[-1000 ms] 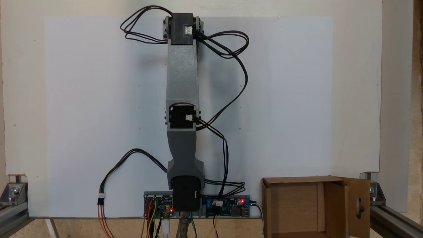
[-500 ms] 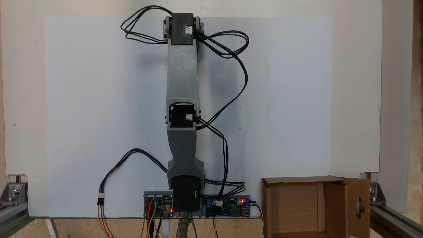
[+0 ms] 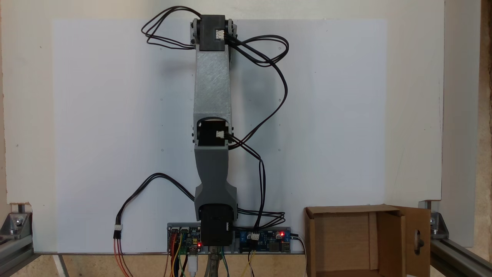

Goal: Grasp a green dice and put it in the bin.

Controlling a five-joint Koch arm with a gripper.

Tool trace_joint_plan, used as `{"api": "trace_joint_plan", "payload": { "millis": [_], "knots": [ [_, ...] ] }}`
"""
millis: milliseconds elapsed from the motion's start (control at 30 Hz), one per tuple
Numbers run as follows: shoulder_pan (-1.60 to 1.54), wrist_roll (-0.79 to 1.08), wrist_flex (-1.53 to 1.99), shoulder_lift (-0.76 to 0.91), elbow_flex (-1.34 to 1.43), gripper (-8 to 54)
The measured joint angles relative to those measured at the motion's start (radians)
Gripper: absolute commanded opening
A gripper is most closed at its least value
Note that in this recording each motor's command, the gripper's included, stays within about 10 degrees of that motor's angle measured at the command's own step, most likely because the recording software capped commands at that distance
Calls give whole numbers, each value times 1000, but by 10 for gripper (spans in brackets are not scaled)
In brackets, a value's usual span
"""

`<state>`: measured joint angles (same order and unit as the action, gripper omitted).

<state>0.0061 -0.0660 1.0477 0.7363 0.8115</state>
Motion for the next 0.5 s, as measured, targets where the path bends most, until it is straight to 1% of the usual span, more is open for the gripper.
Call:
{"api": "trace_joint_plan", "payload": {
  "millis": [100,267,367,500],
  "knots": [
    [0,0,-3,0,0,342],
    [0,0,-9,0,0,339],
    [2,0,-11,0,0,318],
    [2,0,-23,0,0,318]
  ]
}}
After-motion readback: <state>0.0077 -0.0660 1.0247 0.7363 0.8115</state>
